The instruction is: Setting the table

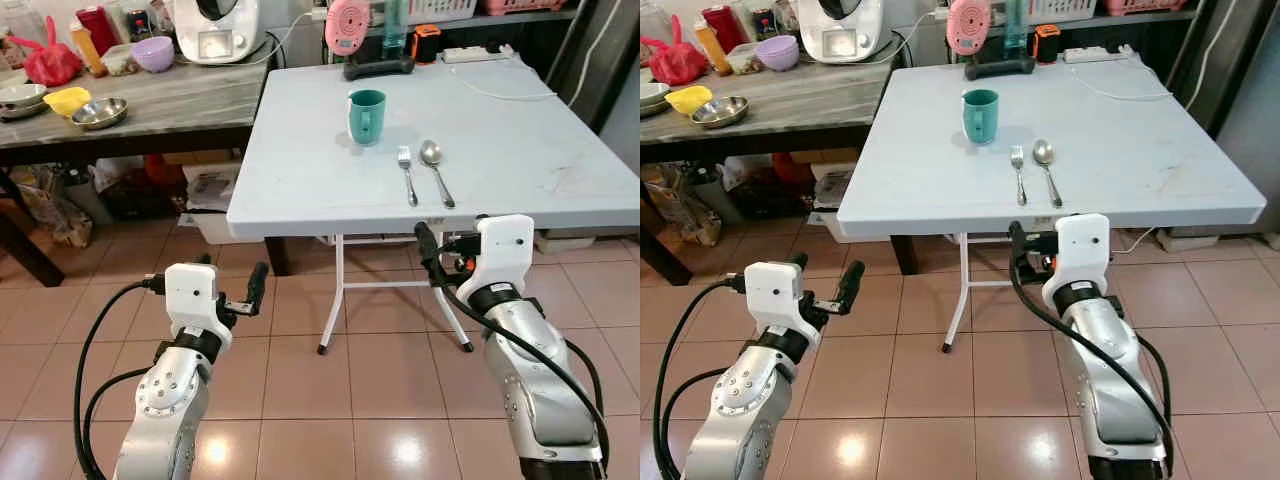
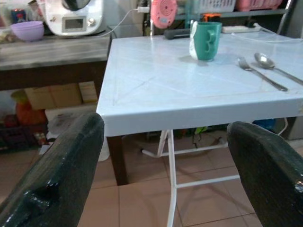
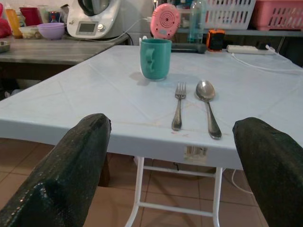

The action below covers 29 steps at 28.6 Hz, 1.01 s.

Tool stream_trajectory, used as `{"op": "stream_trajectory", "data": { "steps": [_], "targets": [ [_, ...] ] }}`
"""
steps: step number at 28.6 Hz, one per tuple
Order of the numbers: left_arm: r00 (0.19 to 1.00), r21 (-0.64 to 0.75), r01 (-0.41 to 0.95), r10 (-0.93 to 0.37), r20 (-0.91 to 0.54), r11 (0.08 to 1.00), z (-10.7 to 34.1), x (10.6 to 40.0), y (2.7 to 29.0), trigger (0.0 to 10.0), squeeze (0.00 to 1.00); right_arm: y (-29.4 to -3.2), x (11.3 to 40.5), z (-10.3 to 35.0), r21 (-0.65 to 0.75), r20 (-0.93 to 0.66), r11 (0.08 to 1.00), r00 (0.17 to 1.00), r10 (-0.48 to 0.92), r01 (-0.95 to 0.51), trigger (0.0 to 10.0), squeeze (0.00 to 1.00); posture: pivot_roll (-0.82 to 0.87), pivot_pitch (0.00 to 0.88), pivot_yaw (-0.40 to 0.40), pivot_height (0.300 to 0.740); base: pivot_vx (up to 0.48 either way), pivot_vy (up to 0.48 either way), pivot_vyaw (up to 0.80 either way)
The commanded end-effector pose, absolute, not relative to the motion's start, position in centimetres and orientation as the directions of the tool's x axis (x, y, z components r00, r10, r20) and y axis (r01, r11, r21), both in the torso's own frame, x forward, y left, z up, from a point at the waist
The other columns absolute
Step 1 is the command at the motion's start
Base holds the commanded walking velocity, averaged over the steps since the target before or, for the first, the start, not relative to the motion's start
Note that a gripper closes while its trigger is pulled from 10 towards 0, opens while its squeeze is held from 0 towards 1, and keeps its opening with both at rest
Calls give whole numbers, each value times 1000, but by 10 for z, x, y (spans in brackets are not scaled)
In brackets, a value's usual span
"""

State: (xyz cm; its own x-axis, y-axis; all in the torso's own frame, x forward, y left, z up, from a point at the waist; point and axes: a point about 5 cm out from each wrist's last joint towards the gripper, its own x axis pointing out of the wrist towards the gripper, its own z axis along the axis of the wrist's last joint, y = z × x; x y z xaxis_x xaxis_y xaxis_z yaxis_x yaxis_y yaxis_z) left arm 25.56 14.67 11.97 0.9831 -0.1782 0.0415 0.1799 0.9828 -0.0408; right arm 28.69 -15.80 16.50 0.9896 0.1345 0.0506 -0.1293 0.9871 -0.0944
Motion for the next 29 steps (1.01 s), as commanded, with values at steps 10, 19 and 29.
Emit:
{"op": "stream_trajectory", "data": {
  "steps": [10,19,29],
  "targets": [
    [981,-34,188,-186,57,982,121,254,150,10000,0,-155,290,173,-109,85,985,986,145,-135,10000,0,-117,49,93,740,410,0,0],
    [978,-40,205,-202,51,978,119,253,147,10000,0,-156,290,171,-102,76,987,988,133,-125,10000,0,-117,54,96,740,450,0,0],
    [976,-41,215,-213,48,976,119,253,146,10000,0,-155,289,169,-93,70,988,989,133,-127,10000,0,-118,55,97,740,455,0,0]
  ]
}}
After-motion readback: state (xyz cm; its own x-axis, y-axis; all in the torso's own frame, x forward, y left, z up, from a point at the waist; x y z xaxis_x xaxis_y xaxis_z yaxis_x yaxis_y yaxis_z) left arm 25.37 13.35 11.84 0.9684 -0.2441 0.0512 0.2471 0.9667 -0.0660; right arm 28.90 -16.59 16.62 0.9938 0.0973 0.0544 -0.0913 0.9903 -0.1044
